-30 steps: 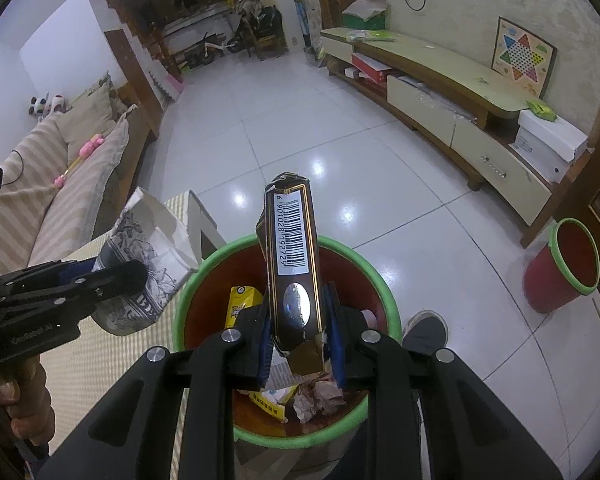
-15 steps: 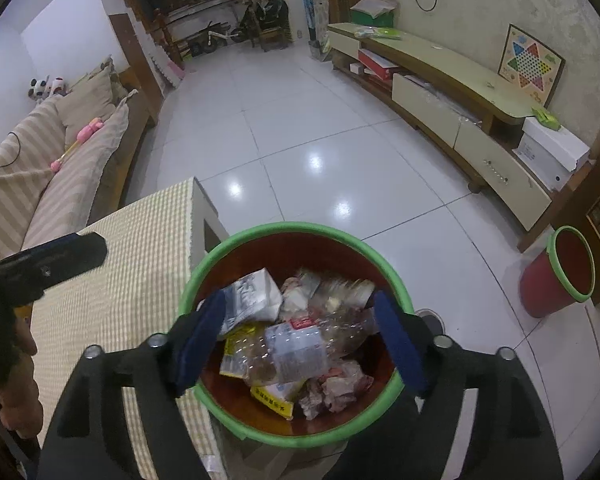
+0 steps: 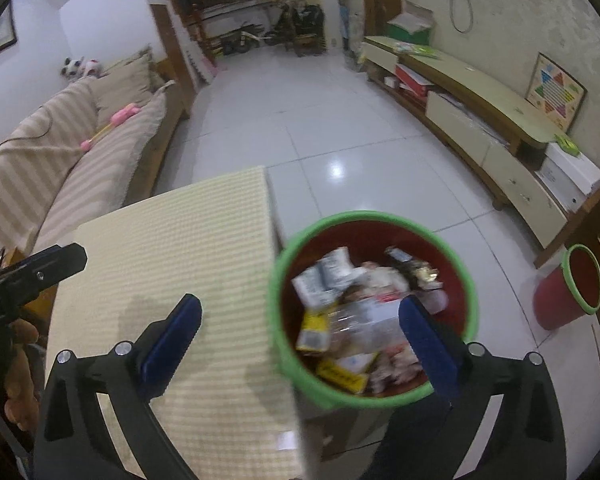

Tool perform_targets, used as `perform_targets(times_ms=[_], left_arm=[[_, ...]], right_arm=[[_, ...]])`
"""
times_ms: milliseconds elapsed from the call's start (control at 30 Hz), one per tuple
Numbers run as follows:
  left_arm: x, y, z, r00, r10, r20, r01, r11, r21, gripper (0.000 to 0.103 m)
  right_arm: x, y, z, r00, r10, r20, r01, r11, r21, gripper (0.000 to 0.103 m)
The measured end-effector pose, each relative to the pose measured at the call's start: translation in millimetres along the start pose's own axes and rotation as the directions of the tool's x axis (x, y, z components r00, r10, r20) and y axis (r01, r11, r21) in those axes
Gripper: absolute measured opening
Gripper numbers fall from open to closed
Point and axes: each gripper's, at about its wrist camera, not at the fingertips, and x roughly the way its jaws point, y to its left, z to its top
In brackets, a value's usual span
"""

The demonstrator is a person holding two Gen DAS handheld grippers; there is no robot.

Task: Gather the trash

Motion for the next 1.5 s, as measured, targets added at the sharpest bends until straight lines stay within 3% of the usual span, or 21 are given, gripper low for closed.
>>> perform_targets(times_ms=[167,400,567,800,933,1167,1500], left_arm=[[-38,37,-27,0.998,0.049,0.032,-0.048,0.998,-0.045,0.098],[-79,78,-75,0.993,0.116,0.023,-0.114,0.99,-0.089,0.098],[-95,94,-101,0.988,0.149,0.031,-0.144,0.981,-0.131,0.098],[-114,99,-130,0.96,0.248,0.131,-0.232,0.964,-0.126,0.098],[-122,101,-139,0.946,0.29,0.142,-0.273,0.954,-0.127,0.098],[-138,112,-151,0.926,0.337,0.167,-0.305,0.933,-0.191,0.098],[-148,115,-159,0.917,0.354,0.185,-0.314,0.925,-0.215,0.098]], right_arm=[[-11,51,-17,0.997,0.061,0.055,-0.058,0.997,-0.045,0.095],[-32,113,-43,0.988,0.042,0.15,-0.026,0.994,-0.104,0.095],[-41,129,-62,0.982,0.016,0.188,0.006,0.993,-0.116,0.095],[-52,152,-94,0.974,-0.007,0.226,0.04,0.989,-0.139,0.095],[-56,163,-104,0.976,-0.007,0.219,0.045,0.985,-0.168,0.095],[-65,175,-114,0.974,0.015,0.227,0.028,0.982,-0.186,0.095],[-69,179,-118,0.973,0.062,0.221,-0.015,0.978,-0.208,0.095]])
